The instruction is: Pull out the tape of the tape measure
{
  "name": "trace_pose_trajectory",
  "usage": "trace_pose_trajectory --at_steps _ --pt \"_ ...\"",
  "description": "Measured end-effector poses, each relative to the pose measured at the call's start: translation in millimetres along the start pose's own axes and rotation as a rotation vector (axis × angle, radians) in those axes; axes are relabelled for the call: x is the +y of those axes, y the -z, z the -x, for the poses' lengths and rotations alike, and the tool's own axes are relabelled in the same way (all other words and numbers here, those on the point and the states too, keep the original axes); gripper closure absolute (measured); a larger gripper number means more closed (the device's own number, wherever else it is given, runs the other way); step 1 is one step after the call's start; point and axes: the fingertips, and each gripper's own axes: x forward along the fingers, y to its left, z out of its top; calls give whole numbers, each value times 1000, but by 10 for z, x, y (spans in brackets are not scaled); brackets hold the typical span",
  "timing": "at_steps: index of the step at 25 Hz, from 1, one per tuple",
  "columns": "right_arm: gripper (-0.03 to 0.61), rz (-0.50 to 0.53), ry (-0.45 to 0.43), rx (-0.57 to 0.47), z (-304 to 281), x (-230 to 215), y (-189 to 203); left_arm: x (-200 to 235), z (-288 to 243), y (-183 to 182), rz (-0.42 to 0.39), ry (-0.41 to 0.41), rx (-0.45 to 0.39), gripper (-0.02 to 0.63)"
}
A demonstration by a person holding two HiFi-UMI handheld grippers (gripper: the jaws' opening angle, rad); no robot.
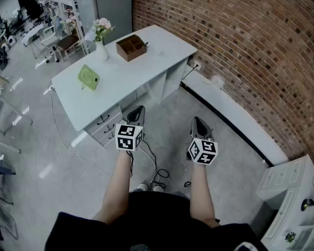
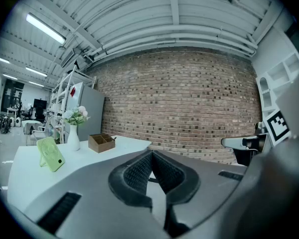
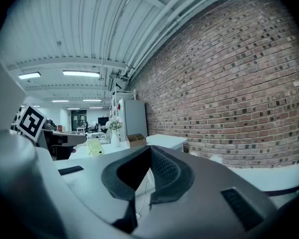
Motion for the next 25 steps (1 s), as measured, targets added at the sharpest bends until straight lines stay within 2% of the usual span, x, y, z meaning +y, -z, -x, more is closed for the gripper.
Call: trace_pose_trajectory --at_steps 12,17,25 --pt "578 -15 13 3 35 -10 47 18 -2 84 15 7 11 592" --pt "577 42 26 35 51 55 125 4 25 173 19 33 25 592" --pt "577 40 61 29 111 167 133 160 88 311 52 57 33 592"
